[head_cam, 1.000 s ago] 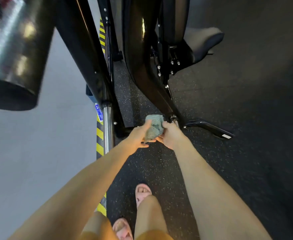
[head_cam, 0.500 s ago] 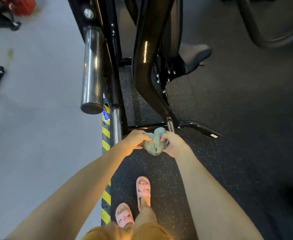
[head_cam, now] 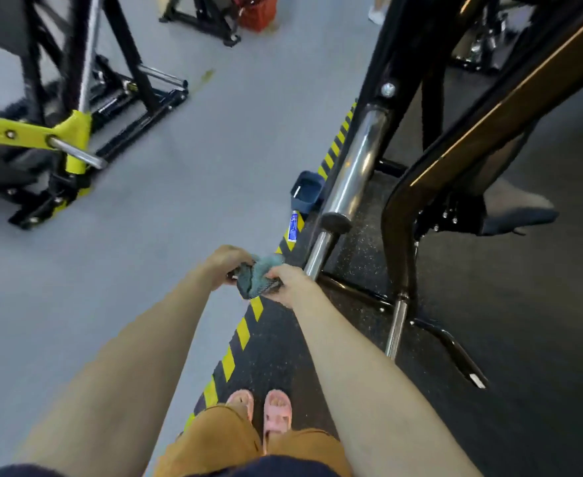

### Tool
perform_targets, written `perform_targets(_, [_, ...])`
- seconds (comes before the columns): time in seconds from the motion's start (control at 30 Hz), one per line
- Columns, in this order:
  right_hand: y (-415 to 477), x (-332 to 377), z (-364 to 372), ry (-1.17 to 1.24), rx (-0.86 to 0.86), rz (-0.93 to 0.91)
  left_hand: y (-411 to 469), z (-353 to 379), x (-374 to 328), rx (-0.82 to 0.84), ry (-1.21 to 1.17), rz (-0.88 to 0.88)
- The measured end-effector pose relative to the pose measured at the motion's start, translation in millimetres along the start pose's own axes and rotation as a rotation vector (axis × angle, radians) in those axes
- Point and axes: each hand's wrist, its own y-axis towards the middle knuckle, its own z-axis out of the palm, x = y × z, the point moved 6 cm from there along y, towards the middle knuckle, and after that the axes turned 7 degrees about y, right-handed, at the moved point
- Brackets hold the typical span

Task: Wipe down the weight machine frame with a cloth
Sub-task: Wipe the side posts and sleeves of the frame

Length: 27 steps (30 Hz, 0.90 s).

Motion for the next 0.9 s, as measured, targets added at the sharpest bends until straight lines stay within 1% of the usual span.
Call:
perform_targets(0.13, [5.3, -5.2, 34.3, -0.242, 0.129, 0.081, 0.8, -57.5, 23.4, -0.201, -0.19, -0.013])
perform_targets(0.23, [14.0, -7.1, 51.6, -0.289, 0.146, 0.093, 3.5, -90.1, 45.3, -0.303, -0.365, -0.04])
perform_targets(0.33, [31.2, 0.9, 74.5, -0.287, 0.104, 0.059, 11.0, -119.3, 57.6, -0.334, -0.487, -0.055])
perform_targets(0.53, [79.5, 36.2, 138.3, -0.371, -0.015, -0.005, 59.3, -182.1, 51.2, -0.282, -0.544, -0.021])
perform_targets(0.6, [107.9, 52.1, 160.9, -0.437, -0.099, -0.041, 83.9, -209.2, 40.9, -0.281, -0.511, -0.018])
perform_targets(0.67, [141.9, 69.6, 183.1, -0.469, -0.217, -0.077, 117.5, -238.1, 23.1, -0.268, -0.404, -0.007])
perform_targets(0.7, [157.1, 76.6, 195.7, -0.453, -0.25, -0.074, 134.2, -252.3, 8.4, -0.259, -0.339, 0.015])
perform_targets(0.8, [195.7, 94.8, 250.1, -0.348, -0.246, -0.039, 181.9, -291.6, -52.1, -0.194, -0.076, 0.131])
perform_targets(0.83, [205.5, 99.3, 269.9, -0.325, -0.216, -0.032, 195.4, -301.1, -67.6, -0.169, -0.004, 0.149])
perform_targets(0.9, [215.7, 114.9, 311.8, -0.279, -0.124, -0.04, 217.9, -315.6, -96.5, -0.104, 0.06, 0.178])
